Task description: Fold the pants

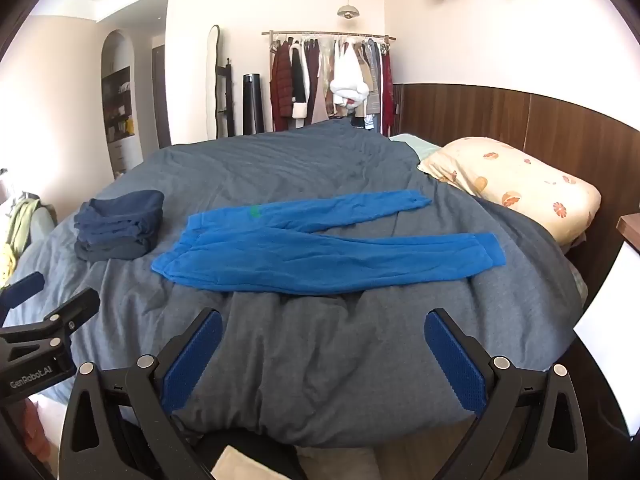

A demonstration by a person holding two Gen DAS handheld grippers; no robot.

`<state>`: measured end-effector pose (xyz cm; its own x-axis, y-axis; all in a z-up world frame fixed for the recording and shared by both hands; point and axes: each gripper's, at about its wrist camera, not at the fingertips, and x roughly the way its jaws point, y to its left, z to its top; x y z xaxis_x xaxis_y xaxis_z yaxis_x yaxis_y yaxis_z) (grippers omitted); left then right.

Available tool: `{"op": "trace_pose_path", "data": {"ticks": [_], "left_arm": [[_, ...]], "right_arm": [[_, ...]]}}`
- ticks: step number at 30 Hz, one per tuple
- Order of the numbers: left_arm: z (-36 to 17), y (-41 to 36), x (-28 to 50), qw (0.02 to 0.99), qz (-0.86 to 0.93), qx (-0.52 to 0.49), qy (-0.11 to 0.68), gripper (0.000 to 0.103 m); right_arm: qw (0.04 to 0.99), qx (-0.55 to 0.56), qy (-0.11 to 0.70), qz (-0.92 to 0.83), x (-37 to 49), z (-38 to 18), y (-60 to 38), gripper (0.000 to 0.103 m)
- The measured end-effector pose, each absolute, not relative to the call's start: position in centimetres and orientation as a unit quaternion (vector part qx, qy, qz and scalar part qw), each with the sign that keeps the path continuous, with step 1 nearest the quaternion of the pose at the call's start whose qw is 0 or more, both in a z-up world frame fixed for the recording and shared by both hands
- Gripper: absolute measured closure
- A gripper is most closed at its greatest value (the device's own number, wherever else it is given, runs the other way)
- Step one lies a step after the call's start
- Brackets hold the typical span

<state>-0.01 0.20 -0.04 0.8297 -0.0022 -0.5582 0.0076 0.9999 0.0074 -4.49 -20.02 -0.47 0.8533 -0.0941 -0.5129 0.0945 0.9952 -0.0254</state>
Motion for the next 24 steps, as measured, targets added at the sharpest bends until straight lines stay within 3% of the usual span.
{"op": "trace_pose_path", "data": {"ticks": [24], "left_arm": [[1.1, 0.3, -0.6, 0.963, -0.016, 0.002, 0.270, 0.000]], "right_arm": [[0.963, 0.000, 0.265, -0.049, -4.6, 0.0, -19.9, 0.001]]}}
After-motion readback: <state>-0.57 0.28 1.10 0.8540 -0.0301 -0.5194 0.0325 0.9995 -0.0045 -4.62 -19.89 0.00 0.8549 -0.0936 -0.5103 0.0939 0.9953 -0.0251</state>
